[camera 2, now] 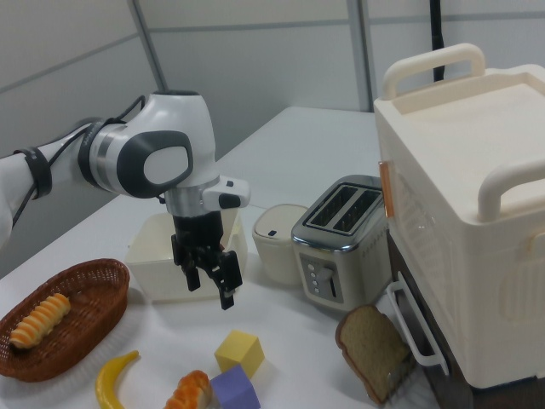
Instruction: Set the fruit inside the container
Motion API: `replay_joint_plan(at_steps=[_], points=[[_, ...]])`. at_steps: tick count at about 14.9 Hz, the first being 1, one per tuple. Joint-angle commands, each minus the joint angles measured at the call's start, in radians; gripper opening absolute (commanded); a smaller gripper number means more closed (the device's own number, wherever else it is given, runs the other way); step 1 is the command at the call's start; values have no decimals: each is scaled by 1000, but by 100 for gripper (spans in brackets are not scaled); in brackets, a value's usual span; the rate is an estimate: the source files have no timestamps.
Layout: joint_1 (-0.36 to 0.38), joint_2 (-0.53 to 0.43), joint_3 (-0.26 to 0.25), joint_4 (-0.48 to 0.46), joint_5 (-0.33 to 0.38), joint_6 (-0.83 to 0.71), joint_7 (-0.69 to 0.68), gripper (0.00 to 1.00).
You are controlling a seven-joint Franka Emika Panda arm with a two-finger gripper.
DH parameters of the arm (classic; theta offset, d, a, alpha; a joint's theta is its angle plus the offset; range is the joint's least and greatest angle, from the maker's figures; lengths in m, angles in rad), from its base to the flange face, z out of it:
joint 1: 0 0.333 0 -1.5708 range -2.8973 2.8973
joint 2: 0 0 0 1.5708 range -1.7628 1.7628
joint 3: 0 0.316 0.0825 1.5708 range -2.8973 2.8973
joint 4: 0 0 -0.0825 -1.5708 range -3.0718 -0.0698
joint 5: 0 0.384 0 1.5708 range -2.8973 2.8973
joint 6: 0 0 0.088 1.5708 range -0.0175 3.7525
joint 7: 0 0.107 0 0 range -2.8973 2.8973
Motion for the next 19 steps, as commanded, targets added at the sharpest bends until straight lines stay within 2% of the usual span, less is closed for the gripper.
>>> replay_joint_plan(at_steps=[1, 6, 8, 10, 12, 14, 16, 17, 19], points=[[18, -31, -5, -48, -23, 18, -27, 100], [30, -32, -5, -65, -26, 13, -28, 100], [41, -32, -4, -83, -26, -5, -82, 100], [76, -40, -4, -109, -26, -45, -190, 100], [118, -44, -2, -136, -26, -80, -366, 100], [171, -63, -1, -168, -24, -100, -453, 100], [249, -118, -2, -238, -24, -96, -493, 100], [295, -185, -2, -316, -26, -80, -498, 100], [332, -263, 8, -416, -27, -13, -499, 100]])
